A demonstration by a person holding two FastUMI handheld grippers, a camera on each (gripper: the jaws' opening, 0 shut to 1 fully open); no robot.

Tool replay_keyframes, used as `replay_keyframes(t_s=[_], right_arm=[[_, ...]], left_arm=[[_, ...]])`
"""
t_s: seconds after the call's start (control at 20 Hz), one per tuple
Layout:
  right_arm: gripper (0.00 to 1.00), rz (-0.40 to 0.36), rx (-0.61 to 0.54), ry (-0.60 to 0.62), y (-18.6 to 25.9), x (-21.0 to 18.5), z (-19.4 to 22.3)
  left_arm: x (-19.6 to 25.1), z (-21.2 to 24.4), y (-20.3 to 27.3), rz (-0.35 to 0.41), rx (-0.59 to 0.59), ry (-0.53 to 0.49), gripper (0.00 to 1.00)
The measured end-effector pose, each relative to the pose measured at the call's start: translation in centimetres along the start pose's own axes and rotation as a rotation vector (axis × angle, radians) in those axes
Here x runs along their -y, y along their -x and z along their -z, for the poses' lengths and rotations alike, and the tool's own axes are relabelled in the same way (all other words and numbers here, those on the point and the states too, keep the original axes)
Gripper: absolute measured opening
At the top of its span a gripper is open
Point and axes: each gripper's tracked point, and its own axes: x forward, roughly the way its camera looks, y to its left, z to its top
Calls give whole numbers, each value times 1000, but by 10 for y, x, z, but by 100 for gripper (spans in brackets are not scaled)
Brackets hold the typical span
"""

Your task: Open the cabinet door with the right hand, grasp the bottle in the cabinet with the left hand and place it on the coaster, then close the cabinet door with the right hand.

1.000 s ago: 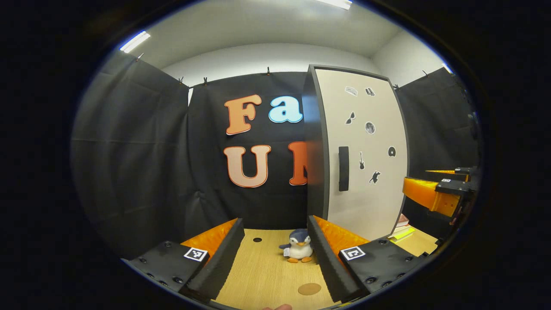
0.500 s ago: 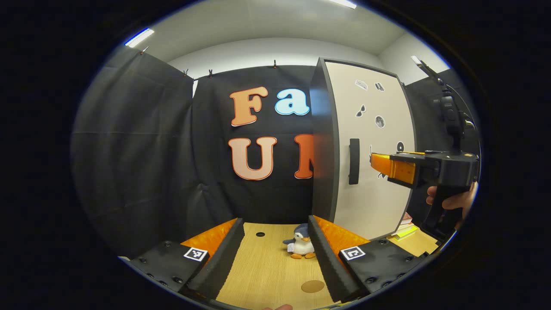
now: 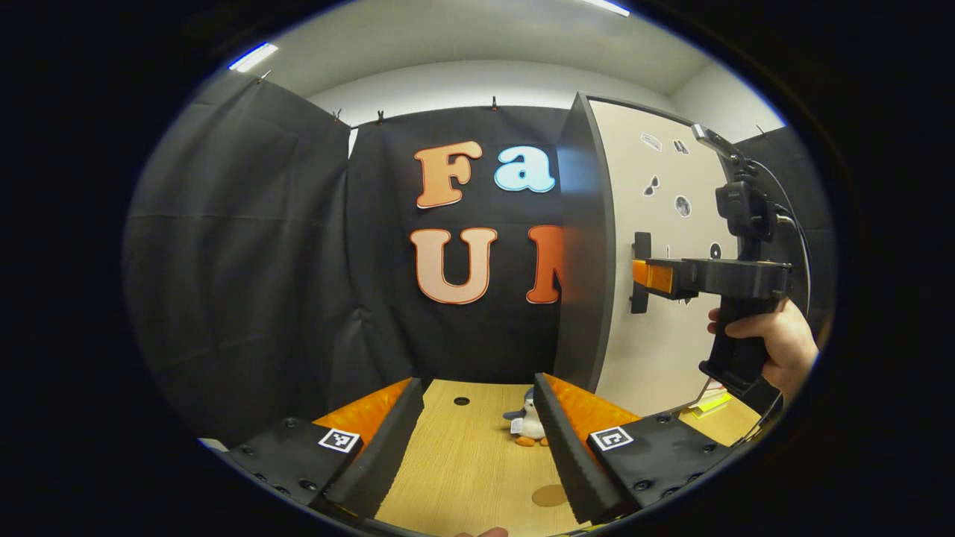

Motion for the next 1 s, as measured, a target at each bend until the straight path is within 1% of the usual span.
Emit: replay_keyframes(t_s=[0.1,0.2,0.3,0.35,0.4,0.45,0.5,0.55,0.6,0.65,0.85,0.9,1.0], right_arm=[[92,-5,-15,-7,-13,-3,5],[86,-1,-22,-5,-21,-3,9],[77,3,-29,-3,-28,-5,13],[68,6,-27,-1,-30,-5,14],[63,15,-15,3,-31,-4,12],[50,31,-9,6,-32,-1,10],[46,37,-12,-4,-32,0,10],[38,34,-20,-24,-32,0,10],[38,29,-26,-36,-32,0,11],[36,27,-29,-39,-32,0,11],[33,32,-34,-13,-29,-1,11],[29,30,-41,-23,-28,0,10],[28,25,-51,-32,-28,0,11]], left_arm=[[-3,1,-1,-1,-2,7,96],[-6,1,-3,-6,3,12,96],[-8,0,-4,-13,3,8,96],[-9,-2,-4,-13,7,8,96],[-8,-1,-5,-13,6,9,96],[-7,-1,-5,-11,5,9,96],[-7,0,-5,-9,4,9,96],[-6,1,-5,-7,-1,10,96],[-5,2,-4,-3,-2,13,99],[-4,2,-4,1,-2,16,96],[-1,-1,-1,12,0,14,96],[-2,0,-3,15,2,12,96],[-1,-1,-5,21,7,11,96]])
